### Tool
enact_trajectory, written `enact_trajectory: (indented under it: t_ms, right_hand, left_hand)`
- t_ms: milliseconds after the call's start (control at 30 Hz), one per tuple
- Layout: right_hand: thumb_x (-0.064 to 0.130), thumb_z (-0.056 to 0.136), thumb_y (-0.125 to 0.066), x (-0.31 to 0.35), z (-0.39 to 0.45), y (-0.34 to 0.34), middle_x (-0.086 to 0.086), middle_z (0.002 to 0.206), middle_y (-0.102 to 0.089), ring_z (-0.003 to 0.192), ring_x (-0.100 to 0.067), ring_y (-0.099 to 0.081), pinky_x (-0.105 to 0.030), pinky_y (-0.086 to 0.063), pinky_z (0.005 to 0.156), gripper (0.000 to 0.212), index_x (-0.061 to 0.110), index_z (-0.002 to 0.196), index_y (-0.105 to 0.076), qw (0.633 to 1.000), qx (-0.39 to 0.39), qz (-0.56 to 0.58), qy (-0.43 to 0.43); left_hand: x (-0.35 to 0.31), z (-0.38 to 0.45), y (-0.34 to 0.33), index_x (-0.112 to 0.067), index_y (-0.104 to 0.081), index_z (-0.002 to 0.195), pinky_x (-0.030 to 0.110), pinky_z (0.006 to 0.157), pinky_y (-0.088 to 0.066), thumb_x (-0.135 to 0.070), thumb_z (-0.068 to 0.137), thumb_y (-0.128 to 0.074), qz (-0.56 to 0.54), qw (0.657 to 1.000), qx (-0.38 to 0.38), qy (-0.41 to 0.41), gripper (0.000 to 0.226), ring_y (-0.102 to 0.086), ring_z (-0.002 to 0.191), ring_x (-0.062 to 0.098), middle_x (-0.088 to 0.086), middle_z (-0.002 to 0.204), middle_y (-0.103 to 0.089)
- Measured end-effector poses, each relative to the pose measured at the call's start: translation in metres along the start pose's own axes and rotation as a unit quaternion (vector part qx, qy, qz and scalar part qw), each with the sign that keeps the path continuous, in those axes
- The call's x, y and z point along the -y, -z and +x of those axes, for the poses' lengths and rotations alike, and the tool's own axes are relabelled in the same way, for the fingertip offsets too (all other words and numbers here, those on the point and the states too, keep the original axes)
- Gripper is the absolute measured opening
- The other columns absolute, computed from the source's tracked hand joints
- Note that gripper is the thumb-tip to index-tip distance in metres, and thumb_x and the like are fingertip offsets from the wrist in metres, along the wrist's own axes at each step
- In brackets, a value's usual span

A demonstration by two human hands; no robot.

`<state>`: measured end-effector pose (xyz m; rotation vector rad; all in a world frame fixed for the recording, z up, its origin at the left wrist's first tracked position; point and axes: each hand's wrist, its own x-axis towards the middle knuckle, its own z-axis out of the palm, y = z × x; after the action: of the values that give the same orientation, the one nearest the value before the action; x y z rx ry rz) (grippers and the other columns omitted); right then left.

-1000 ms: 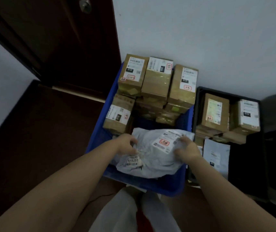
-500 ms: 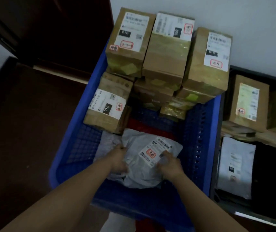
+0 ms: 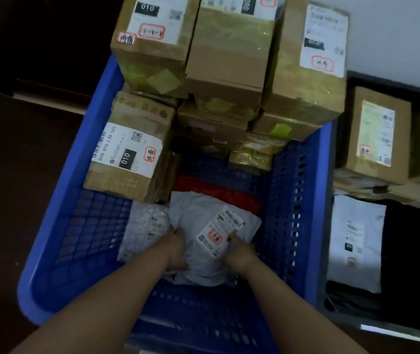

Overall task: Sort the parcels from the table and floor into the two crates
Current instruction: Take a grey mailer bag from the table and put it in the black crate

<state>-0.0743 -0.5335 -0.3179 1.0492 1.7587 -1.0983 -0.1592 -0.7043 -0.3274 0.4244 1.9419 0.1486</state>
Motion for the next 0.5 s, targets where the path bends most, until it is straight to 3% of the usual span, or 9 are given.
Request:
enact_trajectory:
  t_ms: [67, 167, 367, 500]
  right_hand:
    - [0.021, 0.094, -0.057, 0.004, -0.024, 0.007, -0.016, 0.151, -0.03, 0.133, -0.034, -0.038, -0.036, -0.033, 0.113, 0.043, 0.03, 0.135, -0.046, 0.999, 0.009, -0.015, 0.045]
    - [0.021, 0.096, -0.054, 0.007, -0.061, 0.025, -0.012, 0.151, -0.026, 0.125, -0.022, -0.042, -0.024, -0.036, 0.107, 0.059, 0.017, 0.15, -0.031, 0.992, -0.013, -0.086, 0.093]
    - [0.028, 0.096, -0.049, 0.034, -0.158, 0.079, -0.019, 0.143, -0.035, 0.128, -0.036, -0.041, -0.039, -0.04, 0.106, 0.053, 0.017, 0.146, -0.034, 0.985, -0.061, -0.129, 0.094]
    - [0.029, 0.095, -0.051, 0.044, -0.215, 0.115, -0.018, 0.139, -0.036, 0.124, -0.037, -0.044, -0.043, -0.043, 0.103, 0.051, 0.015, 0.142, -0.038, 0.977, -0.113, -0.138, 0.116]
  left_hand:
    - [-0.012, -0.02, 0.01, -0.012, -0.017, 0.148, 0.033, 0.108, -0.038, -0.038, 0.082, -0.073, -0.001, 1.0, -0.013, 0.001, 0.09, -0.038, 0.13, 0.026, 0.015, 0.149, -0.025]
    - [-0.036, -0.056, 0.028, -0.015, -0.003, 0.154, 0.035, 0.112, -0.033, -0.043, 0.086, -0.067, 0.013, 1.0, -0.026, 0.012, 0.097, -0.029, 0.138, 0.03, 0.016, 0.155, -0.013]
    - [-0.106, -0.141, 0.075, -0.012, -0.024, 0.15, 0.032, 0.104, -0.036, -0.035, 0.096, -0.054, 0.028, 0.993, -0.093, -0.067, 0.066, -0.041, 0.13, 0.027, 0.012, 0.148, -0.036]
    - [-0.154, -0.182, 0.101, -0.012, -0.025, 0.148, 0.038, 0.103, -0.041, -0.036, 0.093, -0.059, 0.07, 0.986, -0.118, -0.094, 0.07, -0.042, 0.128, 0.03, 0.014, 0.145, -0.034]
